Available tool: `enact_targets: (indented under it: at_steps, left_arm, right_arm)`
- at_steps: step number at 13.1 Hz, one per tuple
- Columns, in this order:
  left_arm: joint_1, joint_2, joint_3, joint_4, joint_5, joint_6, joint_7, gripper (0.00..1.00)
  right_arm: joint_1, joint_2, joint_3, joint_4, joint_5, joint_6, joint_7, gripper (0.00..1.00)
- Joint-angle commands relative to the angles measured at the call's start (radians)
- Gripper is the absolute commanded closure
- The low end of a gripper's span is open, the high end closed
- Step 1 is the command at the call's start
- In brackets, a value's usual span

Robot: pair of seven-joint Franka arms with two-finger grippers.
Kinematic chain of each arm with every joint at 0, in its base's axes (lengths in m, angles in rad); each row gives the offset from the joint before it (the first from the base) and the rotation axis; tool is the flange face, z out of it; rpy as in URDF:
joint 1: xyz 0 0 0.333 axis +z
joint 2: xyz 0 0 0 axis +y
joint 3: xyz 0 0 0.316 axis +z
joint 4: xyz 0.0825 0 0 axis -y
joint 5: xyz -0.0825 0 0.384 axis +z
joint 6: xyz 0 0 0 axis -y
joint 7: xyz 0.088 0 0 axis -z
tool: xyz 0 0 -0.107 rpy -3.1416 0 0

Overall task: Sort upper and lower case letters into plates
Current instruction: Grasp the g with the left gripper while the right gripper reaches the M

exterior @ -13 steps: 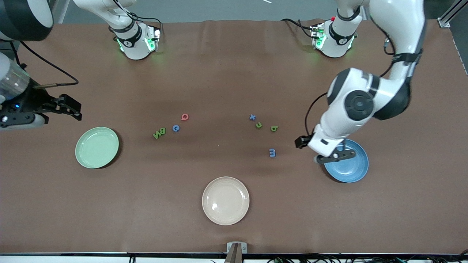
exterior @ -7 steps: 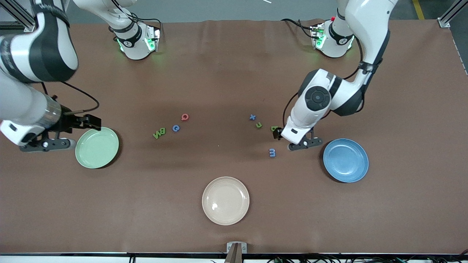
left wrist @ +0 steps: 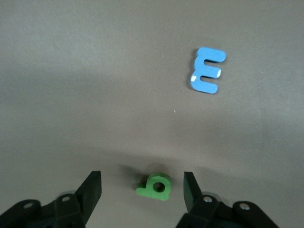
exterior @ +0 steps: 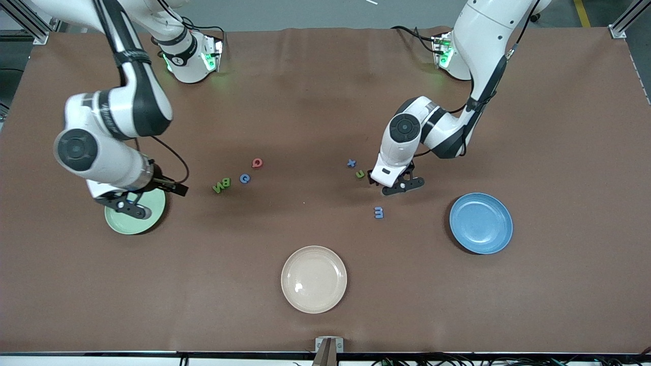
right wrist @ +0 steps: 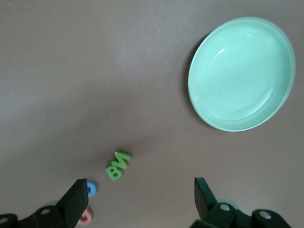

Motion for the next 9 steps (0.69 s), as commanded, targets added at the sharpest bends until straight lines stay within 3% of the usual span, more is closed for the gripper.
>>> enact_targets:
  at_steps: [1,4,6,9]
  left_arm:
    - [-0.008,0.036,0.005,-0.001,0.024,0.069,-0.087,0.22]
    - [-0.005,0.045,0.004,-0.003,0.025,0.075,-0.096,0.27]
    - [-0.009,0.047,0.004,-0.001,0.025,0.075,-0.152,0.34]
    - [-0.011,0.044,0.002,-0.004,0.025,0.061,-0.202,0.36]
  right_arm:
    - [0.042,-0.050,-0.006,-0.198,0.011,0.185,0.133,0.02]
    - [0.080,-0.044,-0.006,-0.303,0.011,0.340,0.284,0.02]
    - [0.094,-0.026,-0.006,-0.303,0.011,0.359,0.338,0.02]
    - [0.094,0.039,-0.006,-0.306,0.011,0.451,0.373,0.02]
